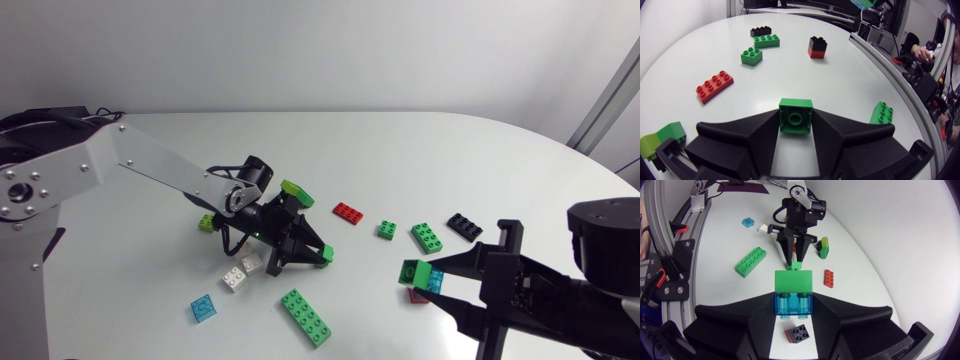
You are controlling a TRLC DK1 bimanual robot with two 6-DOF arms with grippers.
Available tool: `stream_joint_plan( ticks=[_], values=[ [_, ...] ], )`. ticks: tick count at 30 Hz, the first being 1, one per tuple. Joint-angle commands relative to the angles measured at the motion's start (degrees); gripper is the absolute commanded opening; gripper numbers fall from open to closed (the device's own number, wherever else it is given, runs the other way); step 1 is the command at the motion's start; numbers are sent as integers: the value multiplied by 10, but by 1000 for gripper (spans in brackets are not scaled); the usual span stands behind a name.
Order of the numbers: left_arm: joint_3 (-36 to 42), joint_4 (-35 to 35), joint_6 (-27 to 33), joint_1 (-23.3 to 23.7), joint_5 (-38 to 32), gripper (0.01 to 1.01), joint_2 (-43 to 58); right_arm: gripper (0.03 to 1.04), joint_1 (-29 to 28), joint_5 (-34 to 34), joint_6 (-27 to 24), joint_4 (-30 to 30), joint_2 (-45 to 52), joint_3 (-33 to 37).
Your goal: Separate the duplo bricks
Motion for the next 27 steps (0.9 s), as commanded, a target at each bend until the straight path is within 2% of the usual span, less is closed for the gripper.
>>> stream_joint_plan(
  ticks=[1,3,9,16,23,27],
  values=[
    [-24,-5,10,0,-23,159,15,256,-5,-2,-4,6,6,-9],
    [-27,-4,10,0,-31,184,10,256,-5,-2,-4,7,6,-9],
    [-37,-3,11,4,-53,464,-1,256,-5,-5,-2,11,7,-8],
    [-49,-3,11,12,-62,634,-13,256,-4,-8,1,12,9,-2],
    [-53,-5,8,18,-79,716,-44,257,-3,-8,1,3,5,2],
    [-39,-28,7,14,-111,833,-87,257,-2,-8,1,0,-1,4]
  ],
)
